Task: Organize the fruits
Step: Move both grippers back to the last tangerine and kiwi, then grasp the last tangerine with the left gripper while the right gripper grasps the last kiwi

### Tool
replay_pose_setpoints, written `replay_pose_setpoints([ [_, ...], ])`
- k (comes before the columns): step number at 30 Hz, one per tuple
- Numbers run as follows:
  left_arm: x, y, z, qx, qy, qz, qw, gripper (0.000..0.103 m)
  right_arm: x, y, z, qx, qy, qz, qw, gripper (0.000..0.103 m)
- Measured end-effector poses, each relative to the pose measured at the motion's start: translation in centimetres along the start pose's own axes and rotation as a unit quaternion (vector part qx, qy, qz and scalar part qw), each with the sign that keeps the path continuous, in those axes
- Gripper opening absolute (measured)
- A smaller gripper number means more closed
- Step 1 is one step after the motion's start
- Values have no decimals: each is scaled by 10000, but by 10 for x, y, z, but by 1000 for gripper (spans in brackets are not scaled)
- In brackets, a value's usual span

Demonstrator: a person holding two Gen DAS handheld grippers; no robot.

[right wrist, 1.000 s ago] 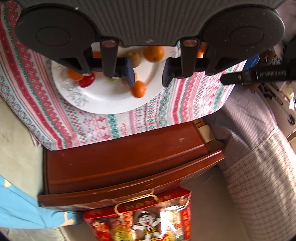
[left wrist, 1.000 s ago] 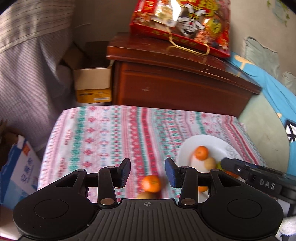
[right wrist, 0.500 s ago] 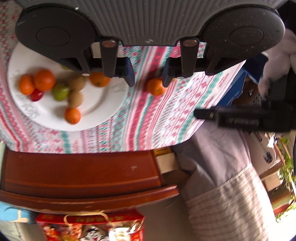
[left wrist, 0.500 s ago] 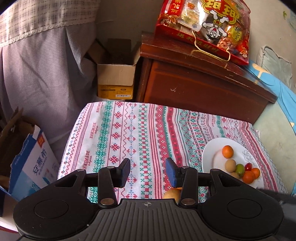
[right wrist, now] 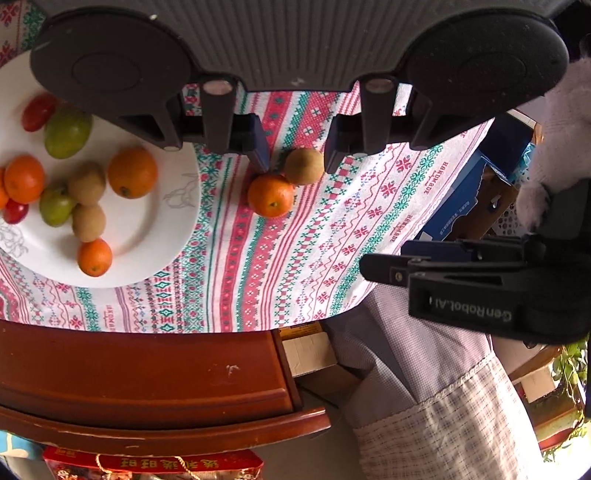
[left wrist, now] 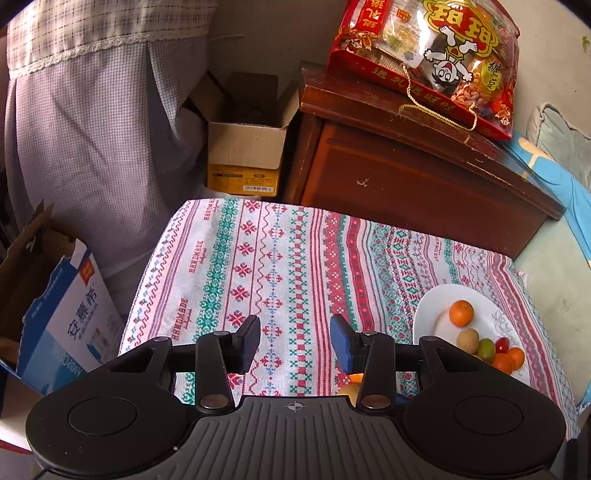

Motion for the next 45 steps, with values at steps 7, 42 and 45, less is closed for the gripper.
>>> replay_pose_setpoints([
  [7, 2, 1, 0, -9, -20, 4, 10000, 41, 13, -5, 3, -63, -35, 32, 10000, 35],
  [42, 49, 58, 34, 821, -420, 559, 9942, 40, -25, 21, 15, 250, -16, 194, 9995, 28],
  [45, 51, 58, 33, 773, -419, 552, 9946, 38, -23, 18, 15, 183, -40, 177, 9997, 30],
])
Point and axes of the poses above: each gripper's, at about its wrist camera, not at the fingertips, and x roughly the way its jaws point, y to its right, z to its underside, the point moved 5 cm from there along x, roughly the way its jaws point, and after that the axes turned 7 degrees about x, right-handed, at the moved point
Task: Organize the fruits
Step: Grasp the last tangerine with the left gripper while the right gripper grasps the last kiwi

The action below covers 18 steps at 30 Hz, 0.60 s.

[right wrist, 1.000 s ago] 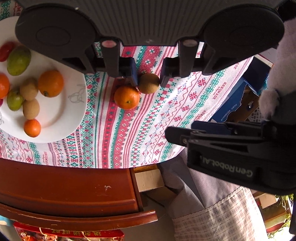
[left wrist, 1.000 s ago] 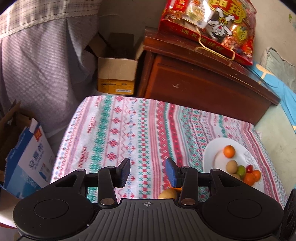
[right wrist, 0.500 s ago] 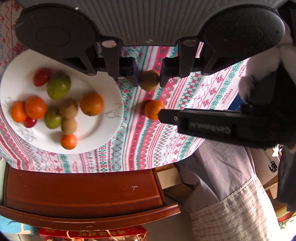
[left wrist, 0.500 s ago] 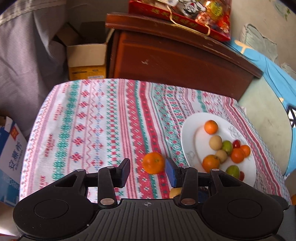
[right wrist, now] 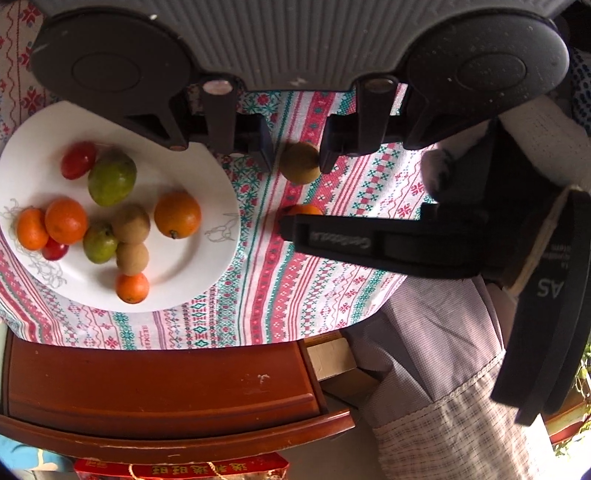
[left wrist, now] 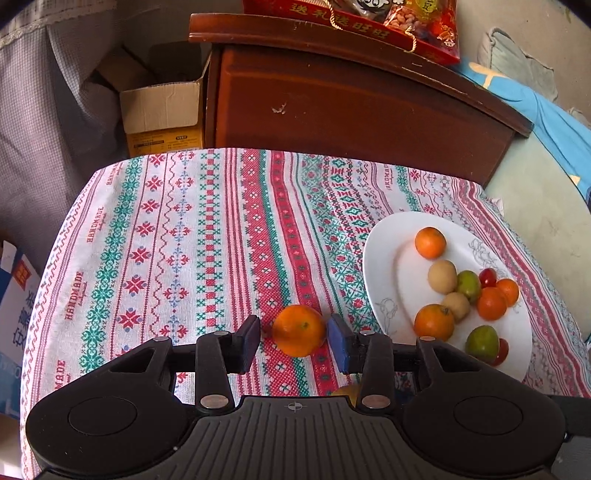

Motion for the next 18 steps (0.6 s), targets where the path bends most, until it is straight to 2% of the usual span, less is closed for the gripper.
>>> replay_pose_setpoints([
  [10, 7, 4, 2, 123, 20, 53, 9999, 38, 10, -4, 1, -85, -65, -111, 9999, 33],
  [18, 7, 2, 3, 164, 128, 93, 9997, 30, 13, -4, 3, -135, -71, -201, 9997, 27],
])
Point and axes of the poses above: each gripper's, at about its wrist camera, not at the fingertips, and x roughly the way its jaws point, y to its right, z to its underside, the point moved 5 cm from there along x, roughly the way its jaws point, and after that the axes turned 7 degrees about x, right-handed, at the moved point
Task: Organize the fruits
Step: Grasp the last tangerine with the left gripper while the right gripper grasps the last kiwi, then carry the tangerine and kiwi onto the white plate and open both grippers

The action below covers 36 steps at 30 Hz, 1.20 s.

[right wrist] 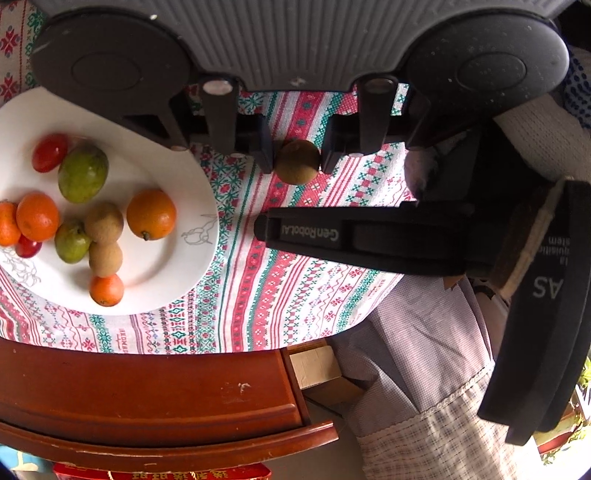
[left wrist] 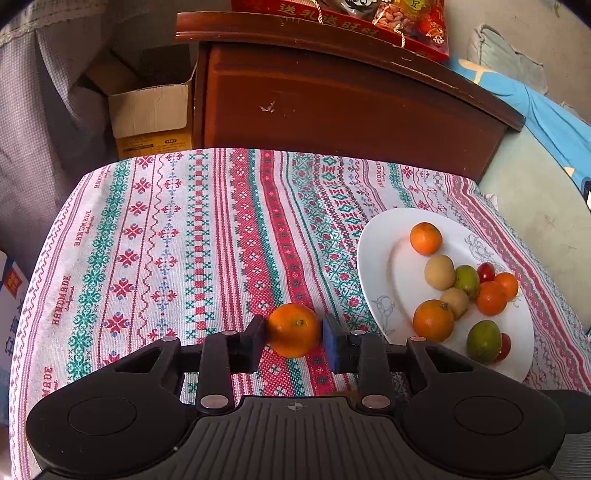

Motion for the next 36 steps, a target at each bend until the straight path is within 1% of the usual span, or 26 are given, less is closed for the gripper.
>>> replay_pose_setpoints([
  [4, -5, -3, 0, -79, 58, -22, 9999, 29, -4, -1, -1, -62, 34, 24, 10000, 27],
  [8, -14, -7, -7, -243, 241, 9, 9994, 29, -13, 0, -6, -71, 178, 98, 9998, 27],
  [15, -30, -4, -29, -438, 617, 175, 9970, 29, -34, 9, -26, -57, 600, 291, 9978, 27],
  [19, -34, 2, -38, -473, 731, 289, 9958, 29, -49, 22, -42, 7, 880, 472, 9950, 27],
  [27, -31, 25, -47, -437, 781, 549, 9945, 29, -70, 62, -68, 393, 1348, 911, 9859, 27],
  [32, -24, 38, -49, -374, 740, 646, 9945, 29, -70, 88, -74, 744, 1430, 1112, 9806, 27],
  [36, -16, 46, -47, -297, 653, 684, 9951, 29, -69, 100, -73, 859, 1433, 1228, 9783, 27],
])
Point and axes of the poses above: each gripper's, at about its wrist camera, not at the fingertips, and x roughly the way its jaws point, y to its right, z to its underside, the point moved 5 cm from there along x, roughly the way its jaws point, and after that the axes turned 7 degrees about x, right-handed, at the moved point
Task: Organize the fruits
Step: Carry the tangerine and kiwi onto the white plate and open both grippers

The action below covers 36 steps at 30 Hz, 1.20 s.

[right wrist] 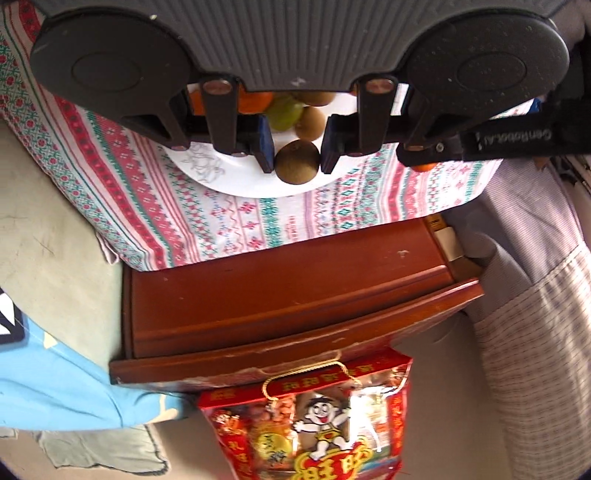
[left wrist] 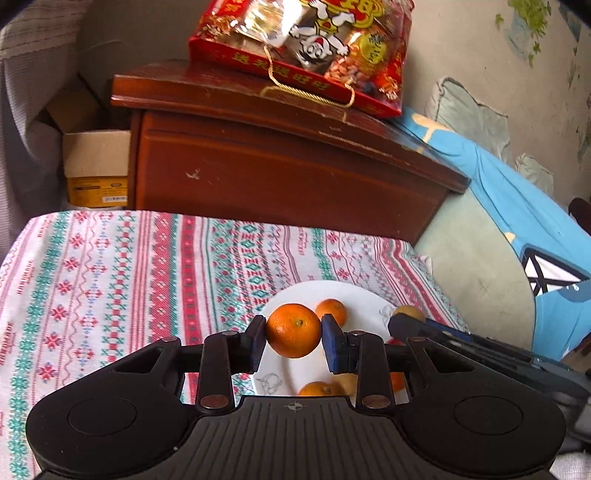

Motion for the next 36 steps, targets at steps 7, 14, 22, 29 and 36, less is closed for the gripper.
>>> replay_pose_setpoints([
  [7, 17, 10, 8, 67, -185, 56, 9998, 29, 11, 12, 4, 179, -132, 86, 9997, 27],
  [14, 26, 16, 15, 151, -333, 68, 9993, 30, 16, 19, 8, 301, -210, 162, 9992, 27],
  [22, 23, 23, 11, 284, -299, -11, 9991, 32, 18, 23, 7, 411, -216, 245, 9986, 31],
  [29, 14, 28, 7, 376, -330, -112, 9987, 47, 7, 23, 0, 484, -227, 366, 9979, 41],
  [36, -5, 31, 7, 398, -379, -265, 9981, 59, -13, 17, -2, 472, -299, 607, 9966, 49],
])
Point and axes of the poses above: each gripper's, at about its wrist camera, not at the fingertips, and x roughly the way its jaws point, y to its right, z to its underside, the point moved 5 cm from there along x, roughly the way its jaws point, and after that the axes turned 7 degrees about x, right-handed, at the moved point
